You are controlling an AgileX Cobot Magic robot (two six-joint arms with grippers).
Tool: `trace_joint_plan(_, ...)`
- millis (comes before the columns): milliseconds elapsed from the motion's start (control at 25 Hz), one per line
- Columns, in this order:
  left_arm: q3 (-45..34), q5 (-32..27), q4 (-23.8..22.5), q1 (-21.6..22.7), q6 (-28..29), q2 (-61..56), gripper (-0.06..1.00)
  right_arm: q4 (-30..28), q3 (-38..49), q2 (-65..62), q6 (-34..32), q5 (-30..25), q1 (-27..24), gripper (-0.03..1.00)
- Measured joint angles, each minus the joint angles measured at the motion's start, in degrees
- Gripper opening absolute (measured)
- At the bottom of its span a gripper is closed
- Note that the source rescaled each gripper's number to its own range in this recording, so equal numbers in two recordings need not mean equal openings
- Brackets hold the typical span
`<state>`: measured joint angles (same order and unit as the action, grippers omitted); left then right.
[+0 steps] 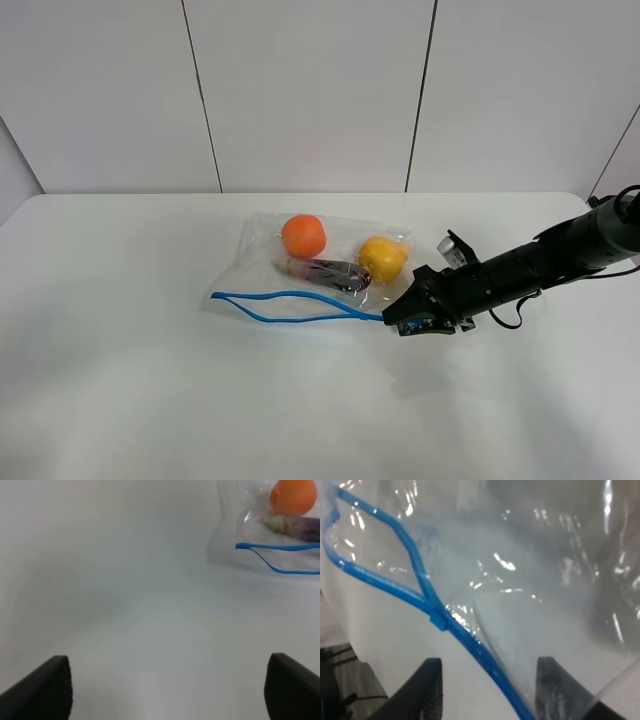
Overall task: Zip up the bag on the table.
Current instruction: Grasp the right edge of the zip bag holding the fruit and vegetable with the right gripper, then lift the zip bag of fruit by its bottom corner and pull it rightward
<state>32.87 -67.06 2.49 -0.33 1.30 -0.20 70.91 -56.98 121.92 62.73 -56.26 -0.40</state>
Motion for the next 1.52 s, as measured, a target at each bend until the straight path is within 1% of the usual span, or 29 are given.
trace_joint_plan(80,0.0,0.0,0.0,0.0,0.0,0.0,1.0,-0.3,0.0,0.0,0.0,0.0,0.0,0.48)
trace_joint_plan(120,0.0,0.0,0.0,0.0,0.0,0.0,1.0,-0.3,0.0,0.0,0.0,-0.1,0.0,0.44)
trace_joint_plan(200,0.0,0.0,0.0,0.0,0.0,0.0,1.0,-0.4,0.0,0.0,0.0,-0.1,0.0,0.34)
trace_joint_plan(320,0.0,0.0,0.0,0.0,0.0,0.0,1.0,-0.5,0.0,0.0,0.0,-0.1,0.0,0.14)
trace_joint_plan(400,0.0,0.0,0.0,0.0,0.0,0.0,1.0,-0.5,0.0,0.0,0.0,-0.1,0.0,0.05)
trace_joint_plan(480,0.0,0.0,0.0,0.0,0.0,0.0,1.0,-0.5,0.0,0.0,0.0,-0.1,0.0,0.01)
trace_joint_plan(720,0.0,0.0,0.0,0.0,0.0,0.0,1.0,-0.7,0.0,0.0,0.0,-0.4,0.0,0.0)
trace_joint_plan(840,0.0,0.0,0.0,0.0,0.0,0.0,1.0,-1.2,-0.9,0.0,0.0,-3.3,-0.3,0.0)
trace_joint_plan(1080,0.0,0.0,0.0,0.0,0.0,0.0,1.0,-1.4,-5.3,0.0,-0.5,-9.2,-0.6,0.0)
trace_joint_plan(1200,0.0,0.0,0.0,0.0,0.0,0.0,1.0,-1.4,-8.1,0.0,-2.1,-12.1,-0.6,0.0)
trace_joint_plan(1360,0.2,0.2,0.0,0.0,0.0,0.0,1.0,-1.8,-11.4,0.0,-5.4,-12.5,-0.6,0.0)
trace_joint_plan(1440,1.3,1.3,0.0,0.0,0.0,0.7,1.0,-1.9,-12.9,0.0,-7.3,-12.6,-0.6,0.0)
trace_joint_plan(1520,3.6,2.6,0.2,0.0,-0.3,3.8,1.0,-2.0,-14.6,0.0,-9.0,-12.6,-0.6,0.0)
